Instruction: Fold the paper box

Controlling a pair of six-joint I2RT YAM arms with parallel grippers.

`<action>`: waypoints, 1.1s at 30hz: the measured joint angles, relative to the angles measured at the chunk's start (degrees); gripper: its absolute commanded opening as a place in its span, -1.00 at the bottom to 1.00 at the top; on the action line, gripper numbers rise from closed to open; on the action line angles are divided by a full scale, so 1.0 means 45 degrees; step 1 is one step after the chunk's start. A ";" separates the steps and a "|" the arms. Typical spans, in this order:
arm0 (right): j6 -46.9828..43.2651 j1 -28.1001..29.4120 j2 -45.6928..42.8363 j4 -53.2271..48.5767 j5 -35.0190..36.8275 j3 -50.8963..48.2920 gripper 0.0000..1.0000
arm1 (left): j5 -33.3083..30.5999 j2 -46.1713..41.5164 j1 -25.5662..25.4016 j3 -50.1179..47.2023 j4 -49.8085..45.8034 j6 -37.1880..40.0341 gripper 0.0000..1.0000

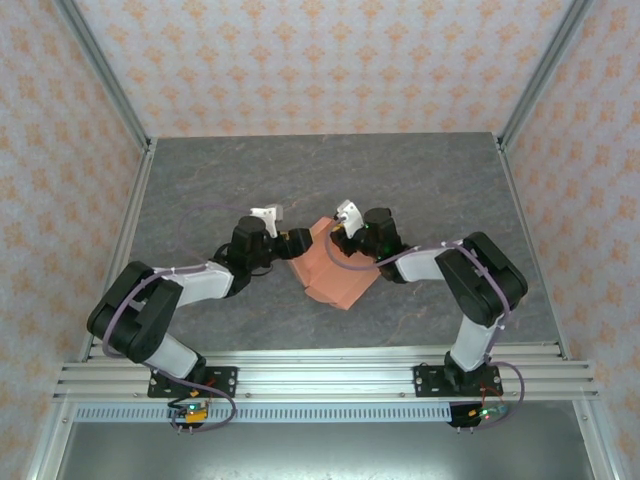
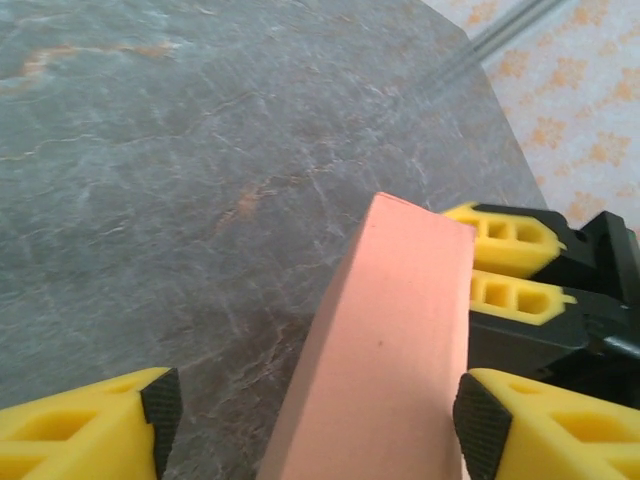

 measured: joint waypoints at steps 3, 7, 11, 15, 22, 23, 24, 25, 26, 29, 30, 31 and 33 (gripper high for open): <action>-0.0219 0.0296 0.0214 0.0209 0.0840 0.0015 -0.45 | 0.0272 0.0199 -0.0151 0.0233 0.0058 -0.0015 0.32; -0.0568 0.0719 0.0651 0.0471 0.2273 0.0083 -0.45 | 0.0418 0.0262 -0.0330 0.0413 0.0053 -0.0015 0.29; -0.0894 0.1185 0.0967 0.1107 0.4148 0.0087 -0.46 | 0.0452 0.0330 -0.0418 0.0641 0.0000 -0.0005 0.25; -0.1044 0.1603 0.1496 0.2025 0.6460 0.0160 -0.53 | 0.0447 0.0631 -0.0452 0.0889 0.0000 -0.0029 0.16; -0.1122 0.1802 0.1749 0.2720 0.8097 0.0423 -0.42 | 0.0155 0.0879 -0.0452 0.1088 0.0049 -0.0058 0.19; -0.1122 0.1797 0.1749 0.2710 0.8102 0.0423 -0.36 | 0.0107 0.0879 -0.0452 0.1112 0.0015 -0.0053 0.19; -0.1112 0.1787 0.1749 0.2705 0.8102 0.0423 -0.29 | 0.0039 0.0879 -0.0452 0.1141 -0.0039 -0.0044 0.19; -0.1039 0.1783 0.1739 0.2701 0.8087 0.0418 -0.23 | -0.0034 0.0879 -0.0447 0.1161 -0.0107 -0.0034 0.19; -0.1020 0.1773 0.1724 0.2647 0.8058 0.0413 -0.19 | -0.0092 0.0874 -0.0447 0.1180 -0.0194 -0.0019 0.20; -0.0733 0.1647 0.1462 0.2361 0.7674 0.0228 -0.13 | -0.0185 0.0806 -0.0398 0.1316 -0.0738 0.0053 0.23; -0.0617 0.1554 0.1263 0.2259 0.7431 0.0112 -0.10 | -0.0194 0.0806 -0.0389 0.1384 -0.0879 0.0092 0.24; -0.0525 0.1481 0.1132 0.2229 0.7213 0.0049 -0.08 | -0.0233 0.0806 -0.0389 0.1457 -0.1030 0.0131 0.24; -0.0374 0.1258 0.0923 0.2215 0.6615 -0.0019 -0.07 | -0.0335 0.0801 -0.0389 0.1525 -0.1214 0.0204 0.24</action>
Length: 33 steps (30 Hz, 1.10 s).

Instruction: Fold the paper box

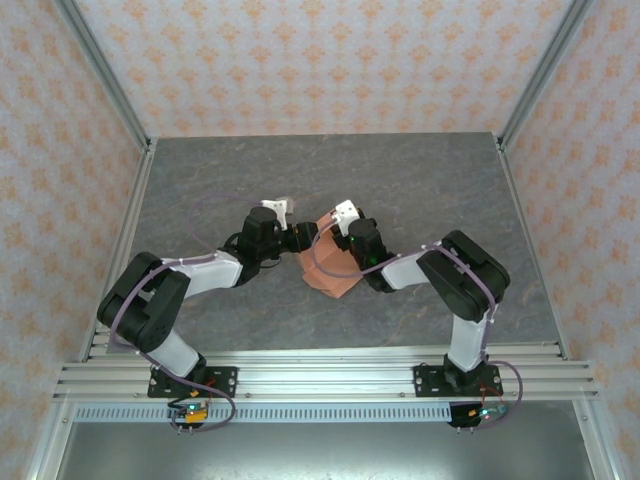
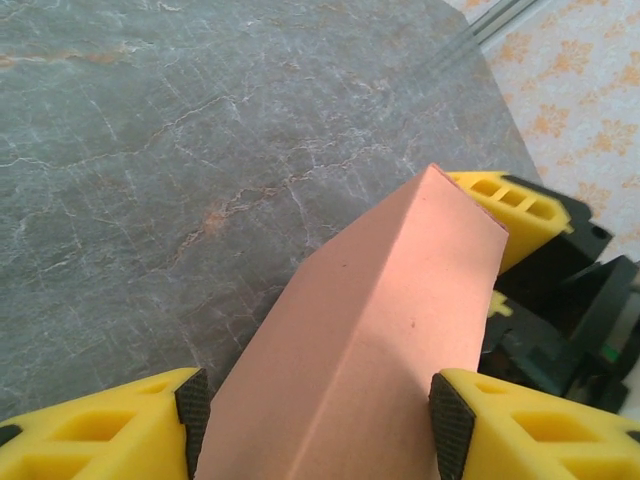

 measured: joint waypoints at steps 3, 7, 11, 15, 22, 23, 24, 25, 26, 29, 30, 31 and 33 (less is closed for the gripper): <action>0.0131 -0.0359 -0.0330 -0.0151 -0.1039 -0.0141 -0.04 | -0.0078 0.0000 0.0068 0.0019 -0.0097 0.0000 0.25; 0.0403 -0.0860 -0.0753 -0.0170 -0.2531 -0.0544 0.10 | -0.0146 -0.0175 0.0087 0.0058 -0.0534 0.0087 0.25; 0.0597 -0.1224 -0.1219 -0.0180 -0.3847 -0.1054 0.12 | -0.0345 -0.0510 0.0087 0.0063 -0.1117 0.0189 0.25; 0.0593 -0.1224 -0.1923 -0.0257 -0.4595 -0.1598 0.19 | -0.0393 -0.0597 0.0097 0.0063 -0.1486 0.0233 0.25; 0.0544 -0.1321 -0.3288 -0.0670 -0.4818 -0.2521 0.20 | -0.0389 -0.0597 0.0097 0.0063 -0.1540 0.0228 0.25; 0.0544 -0.1360 -0.3434 -0.0767 -0.4823 -0.2608 0.20 | -0.0389 -0.0597 0.0097 0.0063 -0.1554 0.0228 0.26; 0.0544 -0.1375 -0.3609 -0.0879 -0.4833 -0.2705 0.19 | -0.0384 -0.0597 0.0097 0.0063 -0.1574 0.0228 0.27; 0.0549 -0.1399 -0.3789 -0.0952 -0.4911 -0.2807 0.19 | -0.0384 -0.0617 0.0097 0.0063 -0.1627 0.0228 0.30; 0.0549 -0.1404 -0.4012 -0.1025 -0.5008 -0.2943 0.19 | -0.0389 -0.0661 0.0097 0.0068 -0.1719 0.0228 0.32; 0.0733 -0.1302 -0.4673 -0.1122 -0.5343 -0.3400 0.17 | -0.0427 -0.1020 0.0175 0.0160 -0.2453 0.0189 0.35; 0.0903 -0.1161 -0.4823 -0.1093 -0.5319 -0.3551 0.18 | -0.0471 -0.1156 0.0180 0.0311 -0.2914 0.0136 0.38; 0.1015 -0.1035 -0.4915 -0.1064 -0.5338 -0.3672 0.18 | -0.0500 -0.1258 0.0214 0.0525 -0.3332 0.0126 0.40; 0.1375 -0.0335 -0.5051 -0.0923 -0.5391 -0.3997 0.18 | -0.0573 -0.1477 0.0262 0.1069 -0.4143 0.0121 0.44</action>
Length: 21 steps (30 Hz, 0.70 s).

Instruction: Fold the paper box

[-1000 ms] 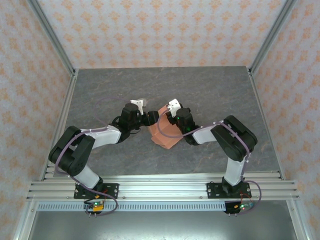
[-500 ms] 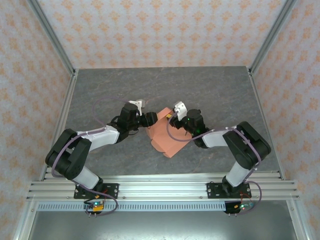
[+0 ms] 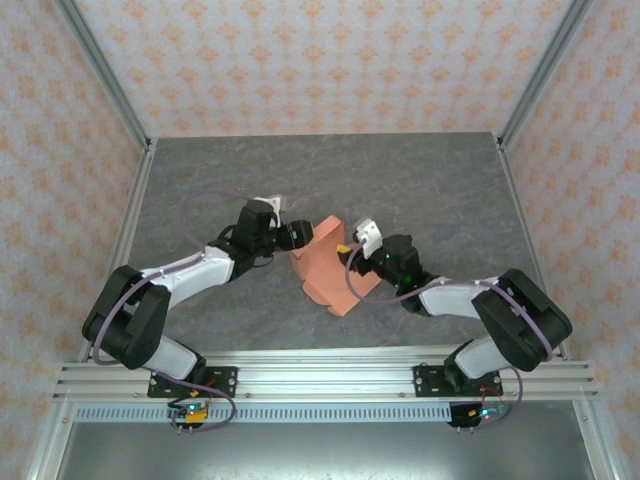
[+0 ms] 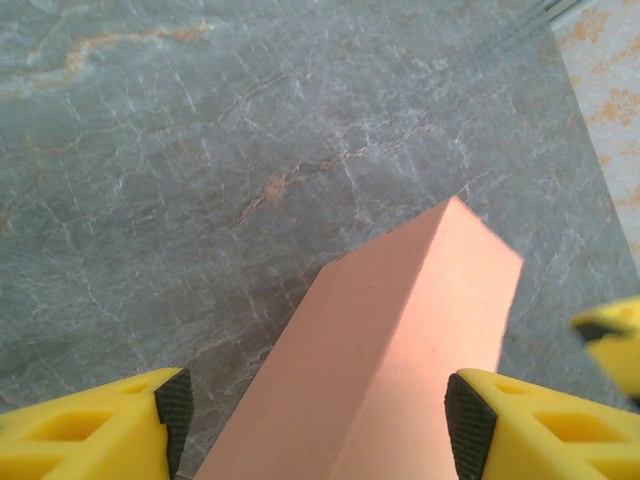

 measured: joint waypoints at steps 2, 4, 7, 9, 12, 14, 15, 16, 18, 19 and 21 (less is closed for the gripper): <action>0.0189 0.0709 0.0015 -0.0010 -0.0160 -0.0112 0.20 | -0.0097 -0.0267 0.0073 0.0277 -0.0452 0.0019 0.45; 0.0296 0.1326 0.0160 0.0112 -0.0393 -0.0117 0.24 | -0.0180 -0.0544 0.0160 0.0291 -0.0787 0.0015 0.45; 0.0549 0.1943 0.0801 0.0627 -0.0573 -0.0044 0.40 | -0.0301 -0.0835 0.0350 0.0049 -0.1103 0.0010 0.46; 0.0554 0.2234 0.1404 0.1001 -0.0568 0.0039 0.40 | -0.0491 -0.1020 0.0442 -0.0398 -0.1234 -0.0005 0.47; 0.0554 0.2613 0.2254 0.1409 -0.0515 0.0257 0.40 | -0.0515 -0.1219 0.0466 -0.1156 -0.1248 -0.0146 0.47; 0.0549 0.2754 0.2778 0.1778 -0.0466 0.0471 0.40 | -0.0447 -0.1239 0.0466 -0.1438 -0.1156 -0.0335 0.47; 0.0549 0.2783 0.3050 0.1967 -0.0423 0.0612 0.40 | -0.0457 -0.1248 0.0466 -0.1443 -0.1088 -0.0345 0.45; 0.0549 0.2783 0.3279 0.2118 -0.0379 0.0743 0.40 | -0.0457 -0.1253 0.0466 -0.1443 -0.1069 -0.0350 0.42; 0.0544 0.2783 0.3716 0.2433 -0.0316 0.1069 0.37 | -0.0457 -0.1248 0.0466 -0.1443 -0.1049 -0.0384 0.36; 0.0549 0.2783 0.3910 0.2535 -0.0272 0.1253 0.35 | -0.0442 -0.1248 0.0466 -0.1443 -0.1020 -0.0379 0.34; 0.0491 0.2783 0.4318 0.2822 -0.0160 0.1651 0.30 | -0.0393 -0.1248 0.0466 -0.1491 -0.0918 -0.0384 0.29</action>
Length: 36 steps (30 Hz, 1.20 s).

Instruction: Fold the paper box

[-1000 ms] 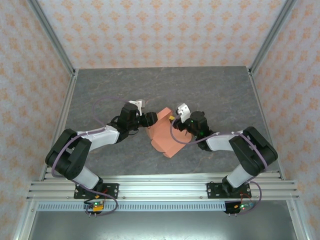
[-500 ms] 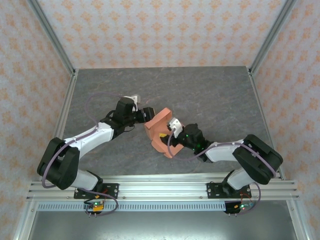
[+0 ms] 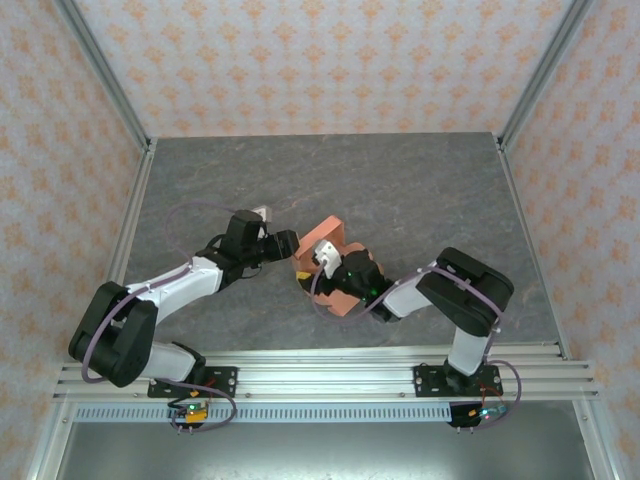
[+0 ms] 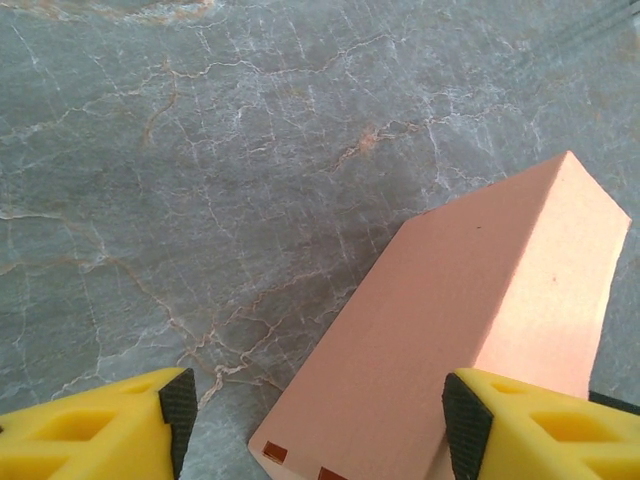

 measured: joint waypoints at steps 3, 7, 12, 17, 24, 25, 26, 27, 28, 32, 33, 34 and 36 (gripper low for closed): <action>-0.0204 0.0000 0.0491 0.0583 0.0170 0.0267 0.20 | 0.0049 0.0000 0.0000 -0.0117 0.0223 -0.0010 0.24; -0.0622 0.0000 0.1083 0.0855 0.0044 0.0427 0.00 | 0.0219 -0.0053 0.0000 -0.0364 0.0656 -0.0121 0.19; -0.0962 0.0000 0.1977 0.1326 -0.0325 0.0704 -0.20 | 0.0374 -0.0097 0.0000 -0.0695 0.0816 -0.0296 0.16; -0.1064 -0.0024 0.2108 0.1457 -0.0714 0.0855 -0.59 | 0.0559 -0.0097 0.0000 -0.0797 0.0889 -0.0325 0.16; -0.1098 -0.0325 0.2132 0.1355 -0.1617 0.0967 -0.58 | 0.0602 -0.0291 0.0024 -0.0831 0.0573 -0.0189 0.31; -0.1098 -0.0374 0.2142 0.1336 -0.1807 0.1010 -0.59 | 0.0602 -0.0423 0.0024 -0.0831 0.0379 -0.0155 0.34; -0.1098 -0.0432 0.2147 0.1307 -0.2045 0.1069 -0.62 | 0.0612 -0.0583 0.0024 -0.0826 0.0185 -0.0097 0.36; -0.1093 -0.0505 0.2152 0.1302 -0.2307 0.1112 -0.64 | 0.0665 -0.0743 0.0024 -0.0826 0.0015 -0.0039 0.40; -0.1103 -0.0573 0.2157 0.1282 -0.2540 0.1141 -0.63 | 0.0753 -0.0947 0.0019 -0.0826 -0.0204 0.0019 0.42; -0.1098 -0.0855 0.2327 0.1258 -0.3327 0.1292 -0.61 | 0.1078 -0.1724 0.0019 -0.0826 -0.0646 0.0073 0.45; -0.1098 -0.0903 0.2356 0.1224 -0.3419 0.1307 -0.60 | 0.1156 -0.1841 0.0019 -0.0826 -0.0656 0.0073 0.45; -0.1098 -0.0937 0.2375 0.1190 -0.3507 0.1307 -0.60 | 0.1229 -0.1889 0.0019 -0.0826 -0.0651 0.0078 0.46; -0.1093 -0.0962 0.2443 0.1078 -0.3682 0.1384 -0.60 | 0.1462 -0.1797 0.0019 -0.0826 -0.0651 0.0107 0.46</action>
